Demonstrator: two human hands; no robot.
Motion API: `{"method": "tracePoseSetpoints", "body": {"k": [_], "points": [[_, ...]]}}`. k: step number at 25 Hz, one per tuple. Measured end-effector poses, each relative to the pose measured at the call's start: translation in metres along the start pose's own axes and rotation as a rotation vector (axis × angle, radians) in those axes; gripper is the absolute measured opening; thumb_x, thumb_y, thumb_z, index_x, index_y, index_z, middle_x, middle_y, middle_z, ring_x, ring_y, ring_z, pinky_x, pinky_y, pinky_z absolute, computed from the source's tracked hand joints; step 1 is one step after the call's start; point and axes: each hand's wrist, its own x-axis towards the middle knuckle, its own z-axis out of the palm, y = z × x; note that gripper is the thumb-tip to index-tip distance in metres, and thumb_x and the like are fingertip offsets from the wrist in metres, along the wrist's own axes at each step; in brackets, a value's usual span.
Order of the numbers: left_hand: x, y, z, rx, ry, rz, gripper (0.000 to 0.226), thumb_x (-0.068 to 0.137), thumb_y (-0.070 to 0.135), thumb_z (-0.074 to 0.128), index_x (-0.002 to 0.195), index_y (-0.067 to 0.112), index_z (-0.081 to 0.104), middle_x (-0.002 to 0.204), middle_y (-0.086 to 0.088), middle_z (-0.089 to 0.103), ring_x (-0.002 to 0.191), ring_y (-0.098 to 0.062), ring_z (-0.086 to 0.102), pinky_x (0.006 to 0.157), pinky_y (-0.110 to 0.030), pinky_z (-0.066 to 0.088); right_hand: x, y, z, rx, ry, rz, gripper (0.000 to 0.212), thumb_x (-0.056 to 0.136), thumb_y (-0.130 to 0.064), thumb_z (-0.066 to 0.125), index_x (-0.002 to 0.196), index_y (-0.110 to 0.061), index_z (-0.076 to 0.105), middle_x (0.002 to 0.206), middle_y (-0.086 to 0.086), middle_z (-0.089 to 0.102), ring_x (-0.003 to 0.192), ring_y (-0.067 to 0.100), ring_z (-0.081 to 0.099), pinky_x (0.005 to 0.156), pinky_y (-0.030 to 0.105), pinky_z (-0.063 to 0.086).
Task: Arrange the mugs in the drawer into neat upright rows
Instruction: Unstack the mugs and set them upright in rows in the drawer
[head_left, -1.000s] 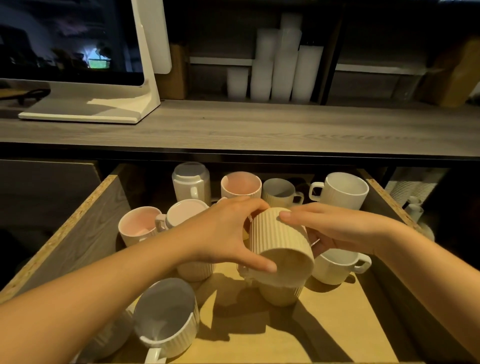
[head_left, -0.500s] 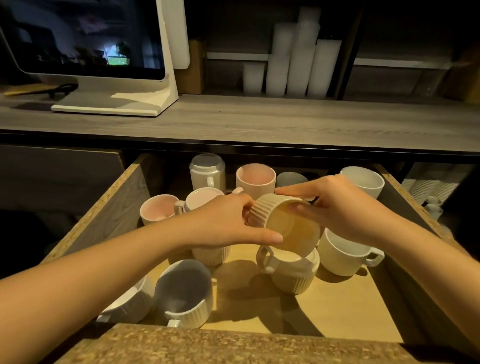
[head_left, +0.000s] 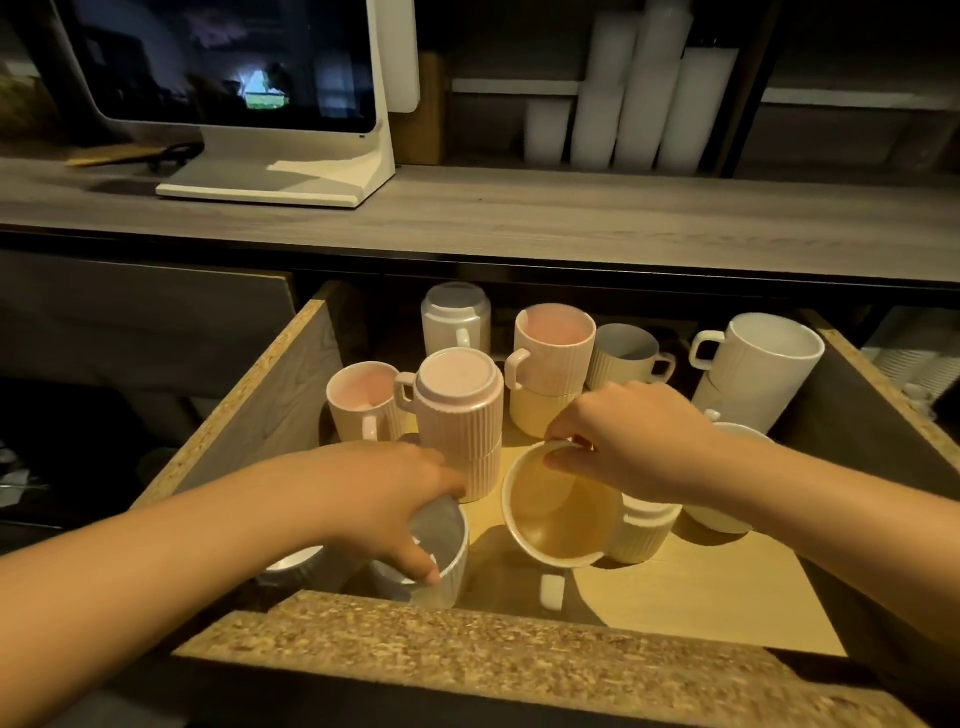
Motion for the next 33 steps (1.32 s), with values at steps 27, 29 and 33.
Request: {"method": "tracePoseSetpoints", "body": {"k": [27, 29, 33], "points": [[0.025, 0.034, -0.019, 0.038, 0.111, 0.145, 0.05, 0.091, 0.047, 0.048, 0.135, 0.024, 0.04, 0.131, 0.0, 0.051, 0.111, -0.018, 0.052, 0.092, -0.037, 0.047, 0.007, 0.02, 0.007, 0.112, -0.252, -0.037, 0.034, 0.094, -0.027, 0.052, 0.127, -0.024, 0.056, 0.126, -0.006, 0.062, 0.112, 0.013, 0.057, 0.1, 0.028, 0.044], [0.042, 0.042, -0.025, 0.027, 0.098, 0.173, 0.05, 0.092, 0.044, 0.048, 0.136, 0.021, 0.04, 0.132, -0.003, 0.051, 0.113, -0.02, 0.053, 0.093, -0.037, 0.047, 0.002, 0.033, 0.0, 0.123, -0.288, 0.009, 0.035, 0.094, -0.024, 0.052, 0.129, -0.024, 0.054, 0.127, -0.004, 0.06, 0.111, 0.013, 0.059, 0.094, 0.025, 0.05], [0.081, 0.056, -0.031, 0.03, 0.074, 0.169, 0.057, 0.091, 0.043, 0.052, 0.139, 0.017, 0.036, 0.134, -0.007, 0.051, 0.115, -0.023, 0.053, 0.093, -0.036, 0.048, -0.008, 0.055, 0.005, 0.091, -0.377, 0.106, 0.043, 0.092, -0.028, 0.055, 0.135, -0.026, 0.047, 0.134, -0.002, 0.056, 0.117, 0.016, 0.056, 0.095, 0.027, 0.05]]}}
